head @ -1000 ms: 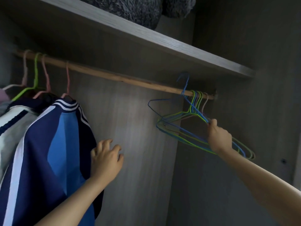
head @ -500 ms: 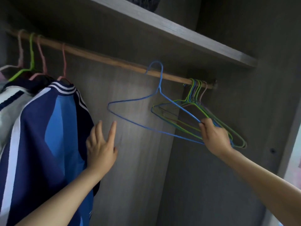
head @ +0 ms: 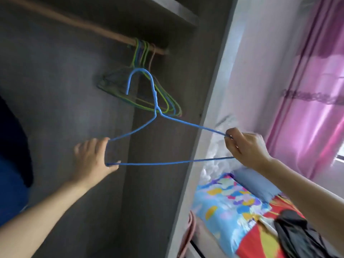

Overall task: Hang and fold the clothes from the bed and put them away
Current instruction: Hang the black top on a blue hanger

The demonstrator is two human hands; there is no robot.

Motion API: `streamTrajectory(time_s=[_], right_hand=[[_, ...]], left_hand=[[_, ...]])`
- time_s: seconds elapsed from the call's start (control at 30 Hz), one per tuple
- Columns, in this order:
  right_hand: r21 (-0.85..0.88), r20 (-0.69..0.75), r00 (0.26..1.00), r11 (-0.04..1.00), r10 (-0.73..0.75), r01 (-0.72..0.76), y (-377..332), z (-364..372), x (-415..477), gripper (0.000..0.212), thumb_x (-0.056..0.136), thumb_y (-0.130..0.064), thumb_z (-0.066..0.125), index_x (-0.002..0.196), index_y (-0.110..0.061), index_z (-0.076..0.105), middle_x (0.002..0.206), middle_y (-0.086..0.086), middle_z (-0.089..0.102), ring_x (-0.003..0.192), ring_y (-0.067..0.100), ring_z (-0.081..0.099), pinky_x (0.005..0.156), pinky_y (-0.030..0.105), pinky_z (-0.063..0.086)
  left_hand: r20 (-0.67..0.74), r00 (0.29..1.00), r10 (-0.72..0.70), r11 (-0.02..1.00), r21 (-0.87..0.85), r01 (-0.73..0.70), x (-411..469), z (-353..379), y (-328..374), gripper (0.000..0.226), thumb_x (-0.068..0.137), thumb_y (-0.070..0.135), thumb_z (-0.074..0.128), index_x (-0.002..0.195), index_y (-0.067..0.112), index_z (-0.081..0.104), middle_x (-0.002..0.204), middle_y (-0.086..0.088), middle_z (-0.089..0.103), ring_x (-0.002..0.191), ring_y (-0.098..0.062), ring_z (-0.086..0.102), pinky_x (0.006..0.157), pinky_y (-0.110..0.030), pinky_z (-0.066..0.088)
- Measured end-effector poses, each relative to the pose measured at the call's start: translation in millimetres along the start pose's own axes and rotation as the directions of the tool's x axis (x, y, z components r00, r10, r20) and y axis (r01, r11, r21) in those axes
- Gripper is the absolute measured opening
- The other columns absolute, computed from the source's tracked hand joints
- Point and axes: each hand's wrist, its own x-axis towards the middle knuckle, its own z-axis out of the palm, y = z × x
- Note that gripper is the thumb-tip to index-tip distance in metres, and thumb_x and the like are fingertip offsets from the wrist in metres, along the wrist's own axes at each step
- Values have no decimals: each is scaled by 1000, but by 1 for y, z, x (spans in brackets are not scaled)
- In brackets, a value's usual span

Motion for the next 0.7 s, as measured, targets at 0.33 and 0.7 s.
streamTrajectory(time_s=[0.33, 0.7], right_hand=[[-502, 157, 645, 623, 748, -600, 130, -174, -250, 30, 89, -30, 58, 76, -3, 63, 76, 14, 65, 79, 34, 64, 62, 40, 49], [-377, -126, -446, -458, 886, -805, 90, -270, -507, 25, 95, -18, 53, 84, 4, 59, 94, 24, 64, 93, 39, 58, 66, 35, 32]], left_hand=[[82, 905, 417, 811, -484, -329, -82, 81, 285, 97, 35, 54, 83, 112, 8, 46, 77, -12, 60, 72, -28, 55, 64, -37, 39], [662, 459, 592, 762, -646, -50, -142, 180, 465, 59, 70, 40, 79, 117, 17, 53, 109, -9, 57, 103, -29, 55, 82, -38, 45]])
